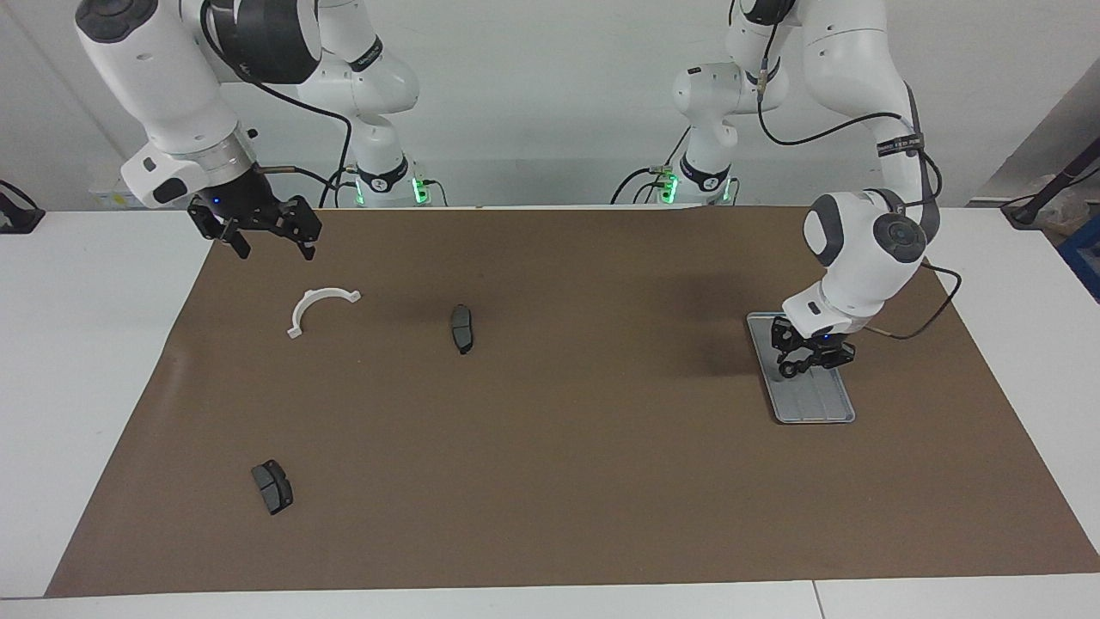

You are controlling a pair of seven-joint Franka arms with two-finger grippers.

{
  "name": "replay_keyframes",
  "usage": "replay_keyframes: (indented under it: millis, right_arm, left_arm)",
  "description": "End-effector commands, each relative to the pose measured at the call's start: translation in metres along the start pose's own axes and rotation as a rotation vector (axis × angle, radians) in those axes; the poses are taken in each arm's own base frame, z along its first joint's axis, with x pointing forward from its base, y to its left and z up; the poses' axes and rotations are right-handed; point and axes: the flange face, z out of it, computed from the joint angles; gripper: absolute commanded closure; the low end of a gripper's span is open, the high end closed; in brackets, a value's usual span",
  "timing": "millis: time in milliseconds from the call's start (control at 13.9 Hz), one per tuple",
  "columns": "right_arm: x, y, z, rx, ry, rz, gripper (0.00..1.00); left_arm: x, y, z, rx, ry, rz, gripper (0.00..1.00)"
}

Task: Pick bearing gear from pile to tray
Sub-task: 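Carry the third bearing into the tray with the left gripper and release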

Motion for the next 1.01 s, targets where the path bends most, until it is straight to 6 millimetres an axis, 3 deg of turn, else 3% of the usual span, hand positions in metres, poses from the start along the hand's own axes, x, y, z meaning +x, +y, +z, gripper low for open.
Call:
replay_keyframes:
  millis: [0,216,288,648,935]
  right_arm:
    - [-0.003,0.002,-0.003,0.007,0.005,-0.010,0.00]
    - [-0.003,0.001,-0.003,0.007,0.005,-0.013,0.00]
    - [-0.002,0.002,-0.003,0.008,0.007,-0.010,0.00]
    - [-0.002,0.004,-0.003,0.008,0.007,-0.010,0.00]
    - [-0.002,0.007,-0.003,0.008,0.005,-0.005,0.00]
  left_arm:
    - [0.004,0.001,-0.019,0.016,0.029,-0.055,0.28]
    - [0.010,-0.004,-0.045,0.032,0.060,-0.059,0.03]
    - [0.012,-0.005,-0.061,0.039,0.073,-0.071,0.00]
    - [0.009,0.010,-0.143,0.005,0.005,-0.267,0.00]
    - [-0.033,0.042,-0.228,0.014,0.013,-0.426,0.00]
